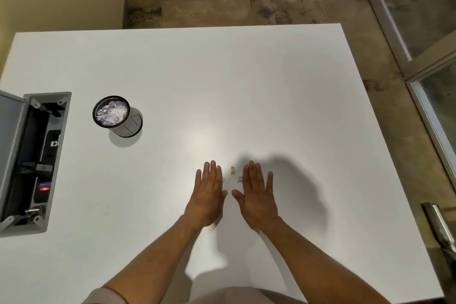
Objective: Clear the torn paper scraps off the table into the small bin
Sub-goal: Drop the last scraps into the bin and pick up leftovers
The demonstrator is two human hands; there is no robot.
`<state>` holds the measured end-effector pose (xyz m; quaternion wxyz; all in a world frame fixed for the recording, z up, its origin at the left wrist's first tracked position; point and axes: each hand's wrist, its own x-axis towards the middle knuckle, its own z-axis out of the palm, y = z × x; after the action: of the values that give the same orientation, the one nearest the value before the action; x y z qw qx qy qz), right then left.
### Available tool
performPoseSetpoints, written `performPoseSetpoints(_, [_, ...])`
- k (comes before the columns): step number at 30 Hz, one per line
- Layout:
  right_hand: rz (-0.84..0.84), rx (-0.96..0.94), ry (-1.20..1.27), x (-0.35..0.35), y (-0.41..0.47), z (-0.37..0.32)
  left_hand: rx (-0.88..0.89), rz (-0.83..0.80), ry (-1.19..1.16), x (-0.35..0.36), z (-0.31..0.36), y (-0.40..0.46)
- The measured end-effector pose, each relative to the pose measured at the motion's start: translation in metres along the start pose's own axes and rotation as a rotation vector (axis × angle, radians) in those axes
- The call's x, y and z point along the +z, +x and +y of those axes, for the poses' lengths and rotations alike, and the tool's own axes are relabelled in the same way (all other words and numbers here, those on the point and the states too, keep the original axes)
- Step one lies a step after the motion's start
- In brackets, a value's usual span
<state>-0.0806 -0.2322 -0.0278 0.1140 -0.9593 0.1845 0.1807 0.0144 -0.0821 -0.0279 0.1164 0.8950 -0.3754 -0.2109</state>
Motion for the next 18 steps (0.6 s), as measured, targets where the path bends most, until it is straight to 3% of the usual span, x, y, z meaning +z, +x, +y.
performPoseSetpoints(3, [0.029, -0.087, 0.053, -0.005, 0.001, -0.007, 0.037, -0.024, -0.072, -0.003, 0.010, 0.003])
performPoseSetpoints(7, [0.139, 0.081, 0.184, -0.018, -0.005, -0.007, 0.135, -0.033, -0.158, -0.017, 0.006, 0.011])
performPoseSetpoints(11, [0.029, 0.143, 0.154, -0.023, -0.013, -0.011, 0.159, -0.118, -0.062, -0.015, 0.015, 0.022])
performPoseSetpoints(13, [0.025, 0.104, 0.193, -0.026, -0.013, -0.018, 0.189, -0.064, -0.038, -0.006, 0.018, 0.023])
performPoseSetpoints(18, [0.062, 0.108, 0.427, -0.019, -0.011, -0.018, 0.173, 0.120, -0.241, 0.006, 0.026, 0.015])
